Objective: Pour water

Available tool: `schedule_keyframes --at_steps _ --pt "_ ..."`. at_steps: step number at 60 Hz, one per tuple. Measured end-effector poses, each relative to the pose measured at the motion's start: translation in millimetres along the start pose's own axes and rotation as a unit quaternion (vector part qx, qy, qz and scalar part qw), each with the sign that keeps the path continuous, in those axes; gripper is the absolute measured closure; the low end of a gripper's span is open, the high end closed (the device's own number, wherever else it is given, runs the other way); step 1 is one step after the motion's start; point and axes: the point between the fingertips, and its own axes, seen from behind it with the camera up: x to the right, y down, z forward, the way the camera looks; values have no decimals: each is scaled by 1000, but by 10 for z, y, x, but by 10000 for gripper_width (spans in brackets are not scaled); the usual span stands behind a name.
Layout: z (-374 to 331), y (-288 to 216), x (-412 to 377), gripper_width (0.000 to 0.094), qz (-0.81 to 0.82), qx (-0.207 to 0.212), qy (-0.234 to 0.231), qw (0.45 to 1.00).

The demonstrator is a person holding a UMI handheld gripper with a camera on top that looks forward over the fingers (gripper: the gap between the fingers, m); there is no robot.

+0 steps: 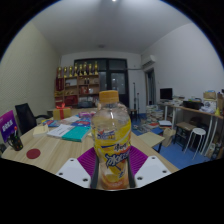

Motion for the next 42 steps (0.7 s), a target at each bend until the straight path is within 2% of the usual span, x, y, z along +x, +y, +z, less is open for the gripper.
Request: schedule_keyframes --at_steps 4,6,7,8,15,18,28,33,36,41,42 --pt "30 45 -87 495 5 4 17 1000" --pt "25 51 -81 526 4 -3 22 1000" --pt "25 48 -87 506 3 -8 23 1000" --pt "26 48 -97 557 1 -14 24 1000" --pt "1 -40 -285 617 -13 -51 22 998" --pt "-119 -279 -301 620 -45 -51 25 997" --pt "-268 -1095 -1162 620 -197 -49 31 979" --pt "-352 -1431 -1812 621 -311 -46 36 949" --pt "-257 -1439 -2307 619 -395 -32 33 918" --pt "-269 -1556 -2979 621 -547 -17 29 836" --pt "-168 -1429 -3167 621 -572 -11 40 820"
